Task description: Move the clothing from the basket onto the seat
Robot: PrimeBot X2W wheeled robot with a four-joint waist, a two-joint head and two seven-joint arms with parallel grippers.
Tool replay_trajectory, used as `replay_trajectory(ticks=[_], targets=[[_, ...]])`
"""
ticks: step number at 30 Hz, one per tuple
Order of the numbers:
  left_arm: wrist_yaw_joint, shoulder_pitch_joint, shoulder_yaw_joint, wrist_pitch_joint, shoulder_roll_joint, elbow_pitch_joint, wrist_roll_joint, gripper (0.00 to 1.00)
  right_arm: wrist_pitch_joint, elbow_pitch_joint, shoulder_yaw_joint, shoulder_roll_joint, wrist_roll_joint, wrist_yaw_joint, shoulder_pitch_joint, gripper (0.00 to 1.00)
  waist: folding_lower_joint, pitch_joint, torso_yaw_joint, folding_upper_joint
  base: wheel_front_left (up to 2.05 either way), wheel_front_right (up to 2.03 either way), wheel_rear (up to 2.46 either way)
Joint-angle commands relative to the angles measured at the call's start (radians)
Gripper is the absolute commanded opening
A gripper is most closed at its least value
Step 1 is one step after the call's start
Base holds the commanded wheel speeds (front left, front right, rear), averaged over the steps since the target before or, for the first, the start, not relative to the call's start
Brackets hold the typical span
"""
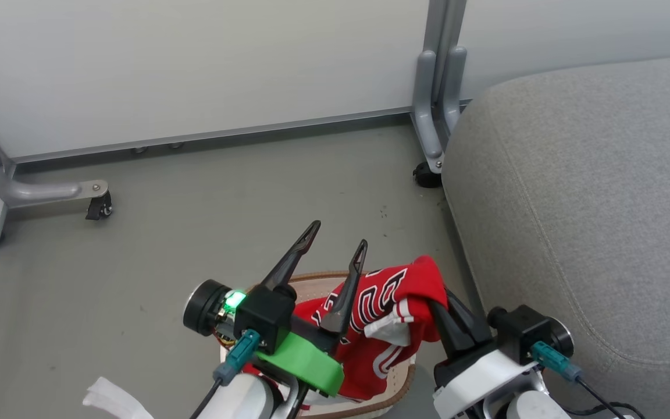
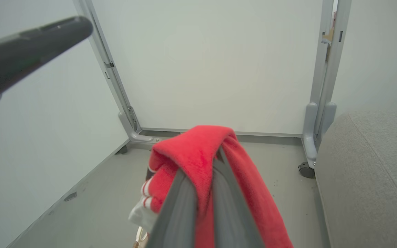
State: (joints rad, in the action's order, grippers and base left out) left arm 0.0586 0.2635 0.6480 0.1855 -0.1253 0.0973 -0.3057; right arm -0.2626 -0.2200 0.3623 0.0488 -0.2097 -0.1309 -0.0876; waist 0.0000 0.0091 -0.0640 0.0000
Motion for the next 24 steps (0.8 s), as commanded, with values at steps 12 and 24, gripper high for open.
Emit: replay_trajectory(ticks=[12, 24], targets=[[-0.005, -0.004, -0.051, 0.076, -0.047, 0.04, 0.03, 1.0, -0.003, 0.153, -0.132, 0.009, 0.032, 0.0, 0.022, 0.0, 0.0, 0.094, -0.241, 0.0, 0.0, 0.0, 0.0], [-0.021, 0.02, -0.083, 0.08, -0.061, 0.03, 0.086, 1.0, -0.003, 0.251, -0.215, 0.002, 0.017, 0.0, 0.042, 0.0, 0.0, 0.173, -0.432, 0.0, 0.0, 0.0, 0.0]])
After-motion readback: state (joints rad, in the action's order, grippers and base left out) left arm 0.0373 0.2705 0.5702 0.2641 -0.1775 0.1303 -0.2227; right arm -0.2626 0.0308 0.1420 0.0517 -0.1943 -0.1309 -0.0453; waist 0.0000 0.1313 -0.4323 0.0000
